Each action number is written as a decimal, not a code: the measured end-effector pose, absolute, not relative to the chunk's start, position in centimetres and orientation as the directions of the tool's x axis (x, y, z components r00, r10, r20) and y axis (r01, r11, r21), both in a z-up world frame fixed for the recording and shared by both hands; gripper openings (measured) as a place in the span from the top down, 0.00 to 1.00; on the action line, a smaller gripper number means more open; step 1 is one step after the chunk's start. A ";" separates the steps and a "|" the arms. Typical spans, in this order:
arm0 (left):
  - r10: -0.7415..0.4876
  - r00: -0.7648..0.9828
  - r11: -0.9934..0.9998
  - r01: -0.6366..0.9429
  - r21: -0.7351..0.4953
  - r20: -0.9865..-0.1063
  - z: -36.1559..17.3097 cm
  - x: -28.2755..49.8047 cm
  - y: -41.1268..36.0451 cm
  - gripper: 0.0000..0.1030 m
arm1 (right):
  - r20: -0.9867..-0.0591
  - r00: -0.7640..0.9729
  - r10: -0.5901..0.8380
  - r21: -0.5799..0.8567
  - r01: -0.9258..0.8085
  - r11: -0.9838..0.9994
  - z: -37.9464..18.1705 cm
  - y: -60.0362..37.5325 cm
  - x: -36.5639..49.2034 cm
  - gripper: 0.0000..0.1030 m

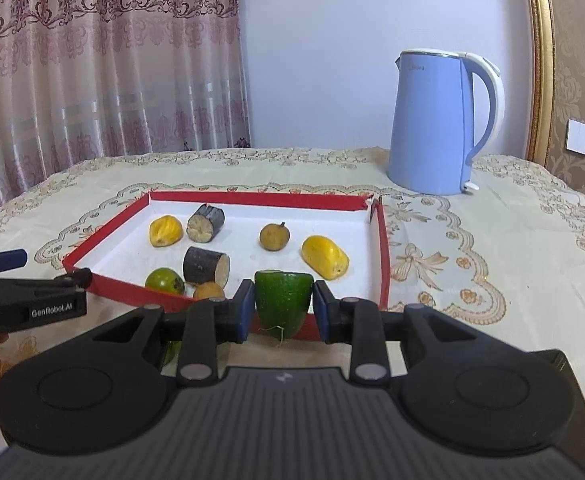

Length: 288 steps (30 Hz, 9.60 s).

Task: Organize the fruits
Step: 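Carry the cucumber piece into the tray and open the right tool while the left tool approaches the green tomato, then grasp the green tomato with the left tool while the right tool approaches another cucumber piece, then lift the green tomato with the left tool while the right tool grasps the second cucumber piece, then lower the green tomato into the tray and open the left tool while the right tool holds the cucumber, then carry the second cucumber piece into the tray and open the right tool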

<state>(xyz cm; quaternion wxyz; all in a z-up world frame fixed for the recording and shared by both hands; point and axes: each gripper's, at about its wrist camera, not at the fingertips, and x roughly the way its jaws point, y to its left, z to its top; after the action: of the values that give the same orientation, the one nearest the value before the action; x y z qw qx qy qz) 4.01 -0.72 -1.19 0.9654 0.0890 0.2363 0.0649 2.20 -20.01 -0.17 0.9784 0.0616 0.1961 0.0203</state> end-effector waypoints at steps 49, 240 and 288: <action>0.104 0.862 0.988 -0.031 0.153 -0.496 -1.9 3.7 -0.4 0.15 | -0.487 0.873 -0.030 0.080 0.079 0.994 0.2 -20.2 14.9 0.42; 0.097 0.844 0.973 0.031 0.228 -0.527 1.4 6.4 -2.0 0.63 | -0.454 0.886 0.092 0.191 -0.004 0.982 -3.5 -19.3 1.7 0.70; 0.172 0.824 0.971 -0.049 0.236 -0.540 0.8 10.5 -2.6 0.20 | -0.442 0.892 0.099 0.192 -0.014 0.981 -3.0 -19.0 1.5 0.70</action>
<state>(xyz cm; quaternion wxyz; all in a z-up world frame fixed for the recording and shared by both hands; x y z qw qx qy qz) 10.52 -2.57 0.76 0.9491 0.1063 0.2907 0.0582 1.48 -19.02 -2.99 0.9681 0.0921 0.2311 0.0290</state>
